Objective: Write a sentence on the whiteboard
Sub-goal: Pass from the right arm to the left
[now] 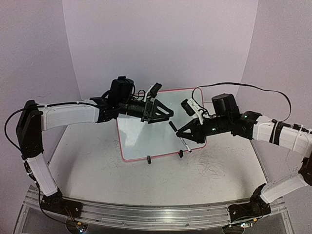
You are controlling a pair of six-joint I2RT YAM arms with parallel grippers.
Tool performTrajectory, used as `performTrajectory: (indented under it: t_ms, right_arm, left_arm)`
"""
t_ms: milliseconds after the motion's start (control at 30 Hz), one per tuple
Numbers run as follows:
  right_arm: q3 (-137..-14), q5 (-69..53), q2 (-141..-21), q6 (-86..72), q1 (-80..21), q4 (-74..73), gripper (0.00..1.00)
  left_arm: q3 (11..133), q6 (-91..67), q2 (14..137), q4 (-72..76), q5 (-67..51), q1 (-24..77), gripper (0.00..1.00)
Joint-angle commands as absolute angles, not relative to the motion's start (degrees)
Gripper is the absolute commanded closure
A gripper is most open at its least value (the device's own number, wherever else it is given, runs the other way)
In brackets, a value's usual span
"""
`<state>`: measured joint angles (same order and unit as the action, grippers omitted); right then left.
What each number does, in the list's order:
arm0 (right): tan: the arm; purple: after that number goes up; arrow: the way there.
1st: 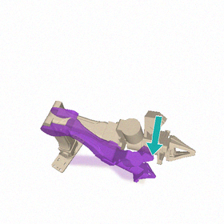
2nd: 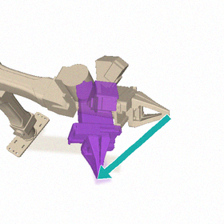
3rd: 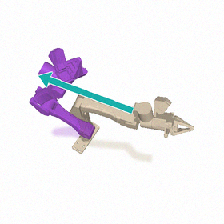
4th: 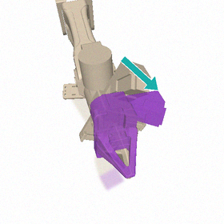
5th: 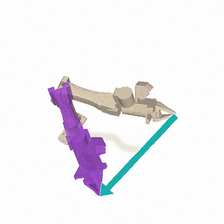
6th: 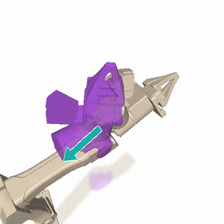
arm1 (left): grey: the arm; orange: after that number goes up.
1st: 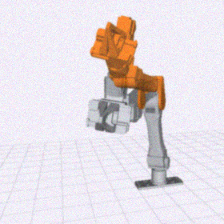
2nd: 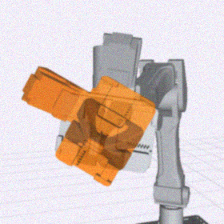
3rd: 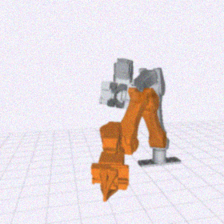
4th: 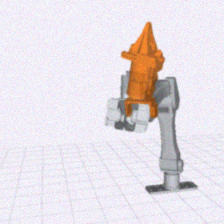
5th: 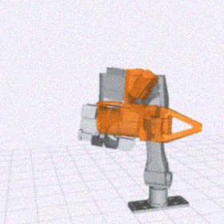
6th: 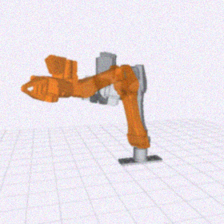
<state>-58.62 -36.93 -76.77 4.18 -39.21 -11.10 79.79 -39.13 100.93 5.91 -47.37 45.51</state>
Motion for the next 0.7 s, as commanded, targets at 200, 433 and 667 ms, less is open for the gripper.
performTrajectory:
  t_ms: [200, 433, 667]
  right_arm:
    - [-61.8, -35.9, -78.0, 6.2, -41.4, -9.3, 1.00]
    - [-62.1, -34.6, -79.2, 6.1, -41.7, -9.1, 1.00]
    - [-62.3, -34.2, -80.0, 6.0, -41.7, -9.1, 1.00]
  left_arm:
    - [82.5, -37.2, 104.5, 0.8, -47.7, 48.2, 0.57]
    - [83.8, -33.1, 104.3, -4.1, -45.7, 49.0, 0.64]
    - [83.4, -32.1, 103.3, -4.7, -44.5, 49.0, 0.70]
